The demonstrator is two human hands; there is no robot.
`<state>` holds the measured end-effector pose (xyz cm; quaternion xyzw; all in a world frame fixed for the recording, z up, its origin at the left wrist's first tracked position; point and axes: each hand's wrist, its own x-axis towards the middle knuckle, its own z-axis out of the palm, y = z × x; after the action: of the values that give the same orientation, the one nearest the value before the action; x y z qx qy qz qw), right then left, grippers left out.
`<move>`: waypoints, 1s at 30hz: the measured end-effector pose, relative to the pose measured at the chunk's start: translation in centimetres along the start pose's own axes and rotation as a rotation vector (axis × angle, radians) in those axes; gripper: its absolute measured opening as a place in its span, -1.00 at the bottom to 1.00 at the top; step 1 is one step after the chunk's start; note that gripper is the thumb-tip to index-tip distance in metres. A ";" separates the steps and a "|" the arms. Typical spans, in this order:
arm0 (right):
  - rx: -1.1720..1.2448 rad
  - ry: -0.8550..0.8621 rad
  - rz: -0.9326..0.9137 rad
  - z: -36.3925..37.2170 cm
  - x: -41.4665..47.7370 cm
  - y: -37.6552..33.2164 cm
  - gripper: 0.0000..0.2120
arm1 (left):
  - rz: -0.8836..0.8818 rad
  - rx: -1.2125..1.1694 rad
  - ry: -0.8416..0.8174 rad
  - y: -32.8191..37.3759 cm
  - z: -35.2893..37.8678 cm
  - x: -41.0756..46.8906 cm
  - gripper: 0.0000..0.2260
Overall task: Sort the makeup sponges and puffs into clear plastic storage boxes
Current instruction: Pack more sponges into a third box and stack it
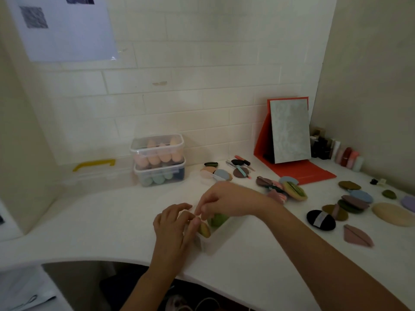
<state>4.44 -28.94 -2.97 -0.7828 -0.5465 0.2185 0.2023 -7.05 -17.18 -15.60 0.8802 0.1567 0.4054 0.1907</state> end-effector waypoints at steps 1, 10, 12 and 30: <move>0.040 0.075 -0.025 -0.7 -0.4 0.8 -0.82 | 0.004 0.004 0.011 0.0 0.0 0.0 -0.36; 0.045 0.901 0.492 -4.4 -2.5 15.0 -0.78 | 0.043 0.147 0.150 0.8 -0.1 -0.2 -0.40; 0.054 0.822 0.678 -4.1 -2.8 17.1 -0.70 | 0.065 0.199 0.161 0.8 -0.1 -0.3 -0.39; 0.448 0.991 0.212 -5.1 -4.9 12.0 -0.74 | -0.124 0.042 0.160 3.1 0.8 -1.9 -0.51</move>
<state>15.03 -37.85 -4.89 -0.7805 -0.2442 -0.0458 0.5737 -7.20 -20.89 -15.88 0.8375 0.2340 0.4582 0.1841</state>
